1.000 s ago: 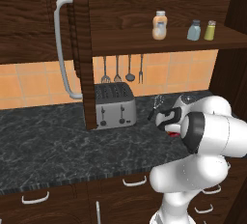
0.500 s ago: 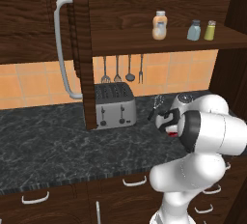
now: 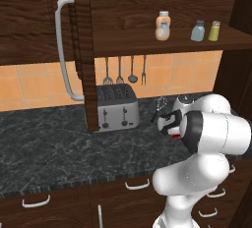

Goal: Put the shaker and condiment bottle from the counter next to their counterparts in the cabinet.

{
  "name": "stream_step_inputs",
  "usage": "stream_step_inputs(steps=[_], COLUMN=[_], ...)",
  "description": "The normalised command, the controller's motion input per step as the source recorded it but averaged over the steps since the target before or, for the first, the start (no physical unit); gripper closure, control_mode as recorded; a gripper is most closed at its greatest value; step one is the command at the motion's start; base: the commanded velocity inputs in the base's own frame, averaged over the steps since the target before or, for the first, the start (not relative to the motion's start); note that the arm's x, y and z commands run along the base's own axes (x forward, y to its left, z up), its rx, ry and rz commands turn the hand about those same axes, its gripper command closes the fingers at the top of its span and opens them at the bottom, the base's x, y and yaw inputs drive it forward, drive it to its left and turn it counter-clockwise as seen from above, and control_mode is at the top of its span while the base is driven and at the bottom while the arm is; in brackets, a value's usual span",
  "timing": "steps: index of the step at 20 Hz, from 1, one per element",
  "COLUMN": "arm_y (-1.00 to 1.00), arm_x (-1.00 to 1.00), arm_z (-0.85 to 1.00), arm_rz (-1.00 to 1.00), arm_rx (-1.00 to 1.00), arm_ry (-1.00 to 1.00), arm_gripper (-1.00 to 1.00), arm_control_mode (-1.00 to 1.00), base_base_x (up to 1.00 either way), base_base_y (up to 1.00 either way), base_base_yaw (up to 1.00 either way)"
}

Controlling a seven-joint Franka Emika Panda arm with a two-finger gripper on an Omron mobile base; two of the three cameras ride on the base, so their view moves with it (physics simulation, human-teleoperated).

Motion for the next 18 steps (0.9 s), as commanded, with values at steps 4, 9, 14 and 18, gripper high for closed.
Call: stream_step_inputs(steps=[4, 9, 14, 18], arm_y=[0.00, 0.00, 0.00, 0.00], arm_x=[0.00, 0.00, 0.00, 0.00], arm_z=[0.00, -0.05, -0.16, -0.17], arm_rz=[0.00, 0.00, 0.00, -0.01], arm_rx=[0.03, 0.00, 0.00, 0.00], arm_ry=[0.06, 0.02, 0.00, 0.00], arm_gripper=[-1.00, -1.00, -1.00, -1.00], arm_control_mode=[-1.00, -1.00, -1.00, -1.00], base_base_x=[0.00, 0.00, 0.00, 0.00], base_base_y=[0.00, 0.00, 0.00, 0.00], base_base_yaw=[0.00, 0.00, 0.00, 0.00])
